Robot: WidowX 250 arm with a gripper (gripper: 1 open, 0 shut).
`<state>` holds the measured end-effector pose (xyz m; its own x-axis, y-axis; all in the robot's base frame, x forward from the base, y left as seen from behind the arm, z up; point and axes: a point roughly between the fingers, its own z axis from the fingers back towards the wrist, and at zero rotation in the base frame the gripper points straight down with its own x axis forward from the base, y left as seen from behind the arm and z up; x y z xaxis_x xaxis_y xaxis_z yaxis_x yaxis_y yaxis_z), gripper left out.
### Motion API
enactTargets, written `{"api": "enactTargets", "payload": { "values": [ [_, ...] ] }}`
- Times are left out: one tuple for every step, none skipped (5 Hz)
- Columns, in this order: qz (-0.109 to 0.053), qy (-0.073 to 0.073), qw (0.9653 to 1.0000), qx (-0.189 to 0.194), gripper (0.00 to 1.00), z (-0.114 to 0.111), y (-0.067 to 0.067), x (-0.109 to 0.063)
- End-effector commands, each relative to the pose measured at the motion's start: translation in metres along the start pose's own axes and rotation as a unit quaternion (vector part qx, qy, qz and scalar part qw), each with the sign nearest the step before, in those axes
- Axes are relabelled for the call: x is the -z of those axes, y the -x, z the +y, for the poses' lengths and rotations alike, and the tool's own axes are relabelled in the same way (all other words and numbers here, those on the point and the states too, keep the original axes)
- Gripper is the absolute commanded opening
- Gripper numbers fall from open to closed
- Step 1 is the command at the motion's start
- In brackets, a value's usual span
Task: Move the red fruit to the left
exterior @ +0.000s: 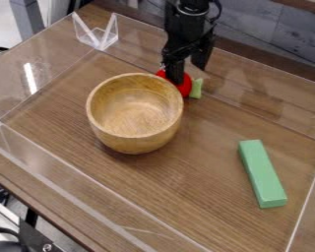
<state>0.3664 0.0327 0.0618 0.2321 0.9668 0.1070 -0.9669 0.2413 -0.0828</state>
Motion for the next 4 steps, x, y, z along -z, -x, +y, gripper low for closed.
{"api": "enactTargets", "payload": {
  "values": [
    [0.002,0.025,0.9997,-0.002,1.00,-0.007,-0.007,-0.016],
    [0.013,0.026,0.9996,-0.005,1.00,-0.008,-0.008,-0.015],
    [0.023,0.027,0.9993,-0.009,1.00,-0.010,-0.009,-0.013],
    [0.030,0.028,0.9983,-0.043,1.00,-0.008,-0.018,-0.021]
  ]
}}
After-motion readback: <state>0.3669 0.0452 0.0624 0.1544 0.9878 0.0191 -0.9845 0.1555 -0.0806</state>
